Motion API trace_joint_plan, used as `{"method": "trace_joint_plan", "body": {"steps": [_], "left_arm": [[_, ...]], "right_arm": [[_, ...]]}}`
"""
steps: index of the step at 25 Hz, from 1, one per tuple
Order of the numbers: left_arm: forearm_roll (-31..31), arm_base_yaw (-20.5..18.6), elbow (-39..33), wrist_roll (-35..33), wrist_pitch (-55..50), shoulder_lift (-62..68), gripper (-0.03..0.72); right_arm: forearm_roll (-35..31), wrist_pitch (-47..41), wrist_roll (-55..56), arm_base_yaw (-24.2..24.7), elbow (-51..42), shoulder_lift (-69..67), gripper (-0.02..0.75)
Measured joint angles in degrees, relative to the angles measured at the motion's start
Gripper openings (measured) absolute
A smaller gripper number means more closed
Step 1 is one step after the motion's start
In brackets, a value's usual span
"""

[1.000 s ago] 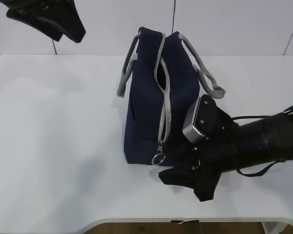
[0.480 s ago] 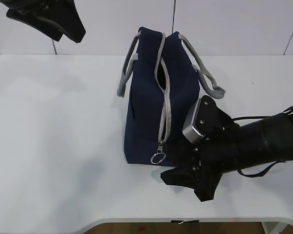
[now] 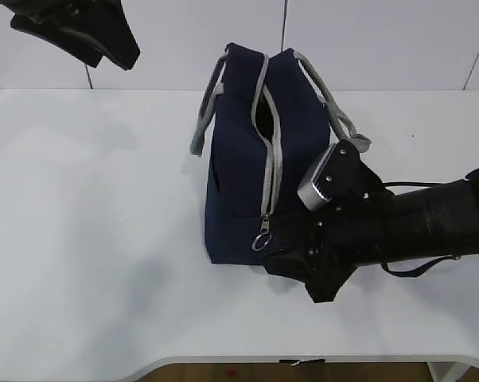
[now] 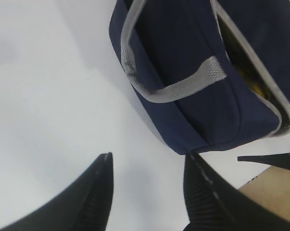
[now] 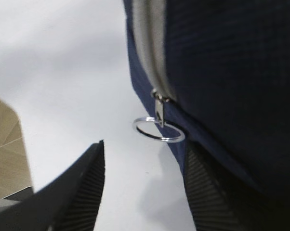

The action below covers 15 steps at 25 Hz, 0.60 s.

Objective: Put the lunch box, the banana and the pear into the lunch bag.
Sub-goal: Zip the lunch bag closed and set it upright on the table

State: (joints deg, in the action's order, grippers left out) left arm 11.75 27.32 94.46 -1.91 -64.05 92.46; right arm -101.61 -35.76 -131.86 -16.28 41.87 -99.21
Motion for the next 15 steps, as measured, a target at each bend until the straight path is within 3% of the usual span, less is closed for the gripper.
{"method": "trace_joint_plan", "body": {"steps": [15], "left_arm": [[0.00,0.00,0.00,0.00,0.00,0.00,0.362]], "right_arm": [[-1.76,2.31,-2.18,0.00,-1.86,-0.43,0.430]]}}
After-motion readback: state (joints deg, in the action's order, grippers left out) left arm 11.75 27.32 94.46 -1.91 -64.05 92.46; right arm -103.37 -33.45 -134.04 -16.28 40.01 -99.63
